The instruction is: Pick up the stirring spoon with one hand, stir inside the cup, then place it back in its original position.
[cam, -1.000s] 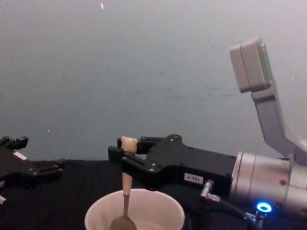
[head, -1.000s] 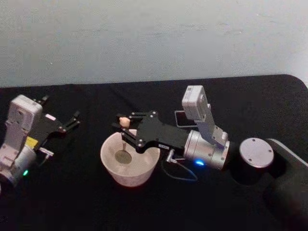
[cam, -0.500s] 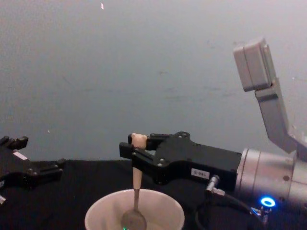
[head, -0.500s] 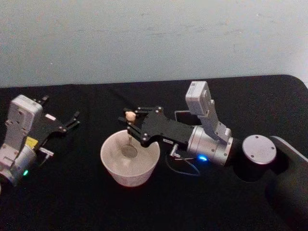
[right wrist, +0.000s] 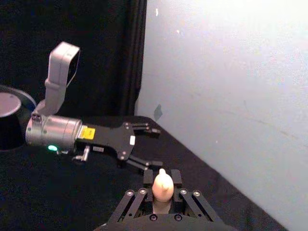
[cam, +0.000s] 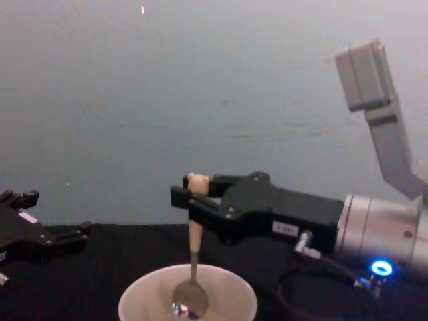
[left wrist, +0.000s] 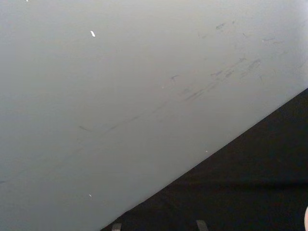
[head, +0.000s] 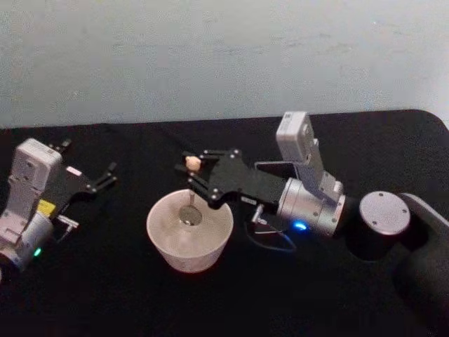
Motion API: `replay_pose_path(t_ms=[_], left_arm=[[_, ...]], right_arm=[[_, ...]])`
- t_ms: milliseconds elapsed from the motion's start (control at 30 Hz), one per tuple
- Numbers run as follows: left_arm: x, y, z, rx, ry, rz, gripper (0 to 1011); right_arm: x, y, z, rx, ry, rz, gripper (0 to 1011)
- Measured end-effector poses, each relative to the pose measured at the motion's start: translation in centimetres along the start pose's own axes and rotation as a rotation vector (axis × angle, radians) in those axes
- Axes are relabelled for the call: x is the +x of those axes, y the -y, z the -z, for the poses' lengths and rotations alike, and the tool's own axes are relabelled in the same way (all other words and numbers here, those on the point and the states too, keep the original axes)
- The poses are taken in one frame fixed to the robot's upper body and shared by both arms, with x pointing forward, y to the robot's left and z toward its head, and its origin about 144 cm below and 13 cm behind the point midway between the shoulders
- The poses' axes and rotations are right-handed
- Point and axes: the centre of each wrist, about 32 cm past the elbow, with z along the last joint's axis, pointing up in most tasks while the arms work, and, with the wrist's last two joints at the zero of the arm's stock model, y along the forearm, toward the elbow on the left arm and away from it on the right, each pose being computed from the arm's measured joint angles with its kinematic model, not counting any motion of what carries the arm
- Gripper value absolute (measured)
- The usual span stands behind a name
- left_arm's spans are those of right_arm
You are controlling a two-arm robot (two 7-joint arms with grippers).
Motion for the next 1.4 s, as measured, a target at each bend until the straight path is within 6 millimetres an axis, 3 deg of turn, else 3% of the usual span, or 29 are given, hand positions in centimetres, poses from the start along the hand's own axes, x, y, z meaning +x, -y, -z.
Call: replay_pose_path(t_ms=[667,1400], left_arm=[[0.0,0.0,0.0,0.0,0.0,0.0,1001],[0.0,0.0,0.0,0.0,0.0,0.0,1001]], right_arm=[[1.5,2.5,-5.4,0.074,0.046,0.052,212],[3.6,7.7,-6.9,0.11,0.038,0.164,212]])
